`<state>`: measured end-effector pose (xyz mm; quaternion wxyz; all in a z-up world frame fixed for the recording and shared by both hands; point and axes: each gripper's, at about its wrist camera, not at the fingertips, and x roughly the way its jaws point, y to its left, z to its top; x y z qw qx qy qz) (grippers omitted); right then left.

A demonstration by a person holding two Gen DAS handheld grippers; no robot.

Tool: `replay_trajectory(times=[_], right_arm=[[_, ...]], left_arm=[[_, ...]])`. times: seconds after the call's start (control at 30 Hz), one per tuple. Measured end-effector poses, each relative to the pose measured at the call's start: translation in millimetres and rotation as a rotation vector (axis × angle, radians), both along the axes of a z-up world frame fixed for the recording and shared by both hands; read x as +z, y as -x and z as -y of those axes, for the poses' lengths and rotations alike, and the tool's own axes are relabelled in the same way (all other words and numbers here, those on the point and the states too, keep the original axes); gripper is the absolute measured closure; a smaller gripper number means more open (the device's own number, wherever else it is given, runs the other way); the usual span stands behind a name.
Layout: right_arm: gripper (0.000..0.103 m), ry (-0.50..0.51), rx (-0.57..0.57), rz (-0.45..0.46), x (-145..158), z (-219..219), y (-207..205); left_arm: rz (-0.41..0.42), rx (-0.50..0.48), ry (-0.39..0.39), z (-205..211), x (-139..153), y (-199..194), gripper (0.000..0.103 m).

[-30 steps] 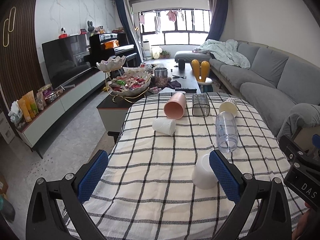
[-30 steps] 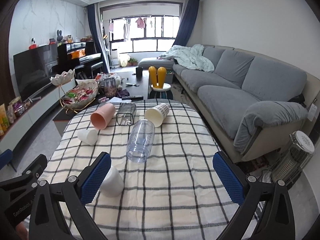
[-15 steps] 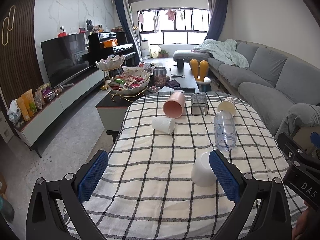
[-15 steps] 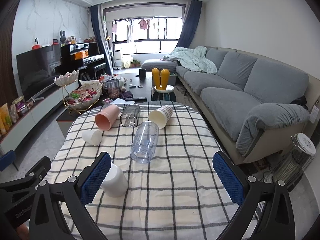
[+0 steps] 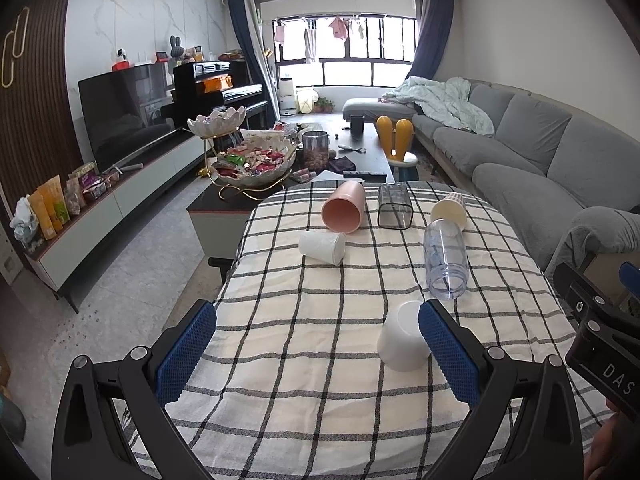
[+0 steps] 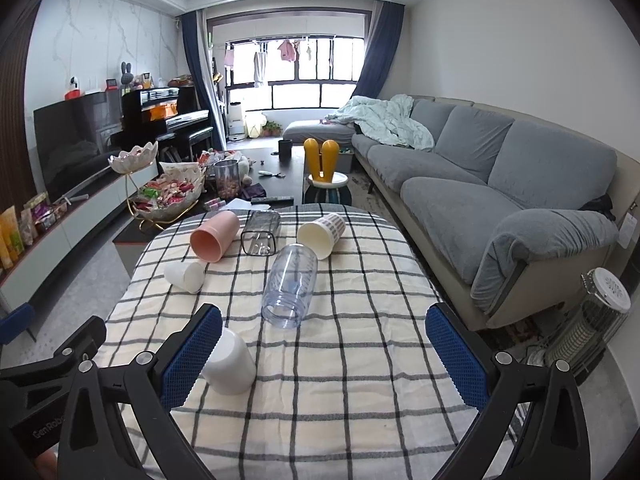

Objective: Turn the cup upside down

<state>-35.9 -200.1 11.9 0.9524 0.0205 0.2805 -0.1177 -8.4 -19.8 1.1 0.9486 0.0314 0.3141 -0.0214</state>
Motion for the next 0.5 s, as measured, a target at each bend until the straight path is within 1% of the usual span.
replay_trajectory(times=[0.5], right_arm=[[0.001, -0.002, 0.001, -0.005, -0.8, -1.2, 0.6]], left_arm=[[-0.003, -0.005, 0.004, 1.8, -1.2, 0.7, 0.0]])
